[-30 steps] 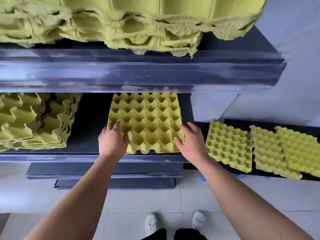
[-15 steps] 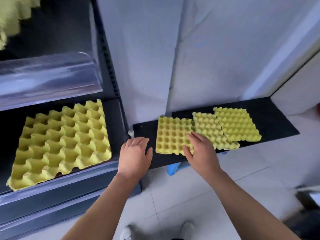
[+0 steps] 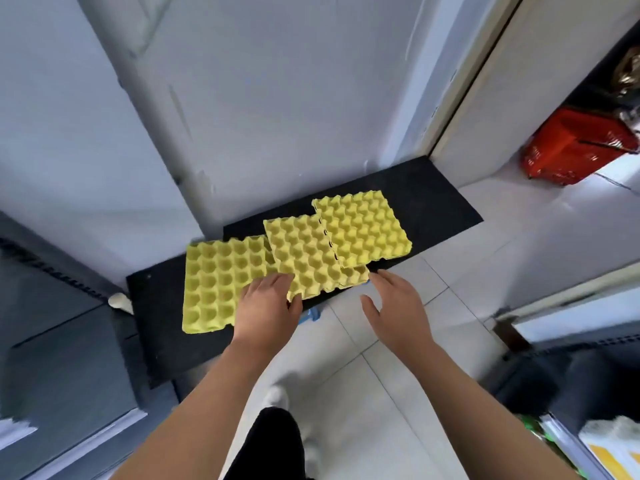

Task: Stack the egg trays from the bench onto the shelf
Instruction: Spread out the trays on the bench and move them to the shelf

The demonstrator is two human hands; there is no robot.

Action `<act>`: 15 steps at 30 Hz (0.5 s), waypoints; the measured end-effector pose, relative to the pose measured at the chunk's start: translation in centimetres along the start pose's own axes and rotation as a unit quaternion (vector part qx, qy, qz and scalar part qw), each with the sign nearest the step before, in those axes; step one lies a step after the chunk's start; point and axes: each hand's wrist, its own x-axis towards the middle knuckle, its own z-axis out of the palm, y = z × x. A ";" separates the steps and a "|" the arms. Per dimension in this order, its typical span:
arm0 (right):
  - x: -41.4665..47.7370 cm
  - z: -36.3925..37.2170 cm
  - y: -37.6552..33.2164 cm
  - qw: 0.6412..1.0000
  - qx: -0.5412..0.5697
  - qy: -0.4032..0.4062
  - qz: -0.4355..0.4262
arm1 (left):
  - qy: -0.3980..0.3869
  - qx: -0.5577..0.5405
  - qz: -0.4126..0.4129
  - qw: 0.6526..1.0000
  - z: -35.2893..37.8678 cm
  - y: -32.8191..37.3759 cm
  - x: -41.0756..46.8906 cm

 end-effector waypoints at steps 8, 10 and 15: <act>9.7 -0.1 8.7 0.998 -0.013 -0.015 0.062 | -0.072 0.004 -0.008 0.997 6.6 3.9 11.5; 12.5 -0.1 10.9 0.996 -0.009 -0.023 0.086 | -0.103 0.003 -0.024 0.994 8.4 4.8 14.7; 18.5 1.5 16.1 0.990 0.009 -0.054 0.132 | -0.179 0.025 -0.056 0.982 13.1 6.3 21.3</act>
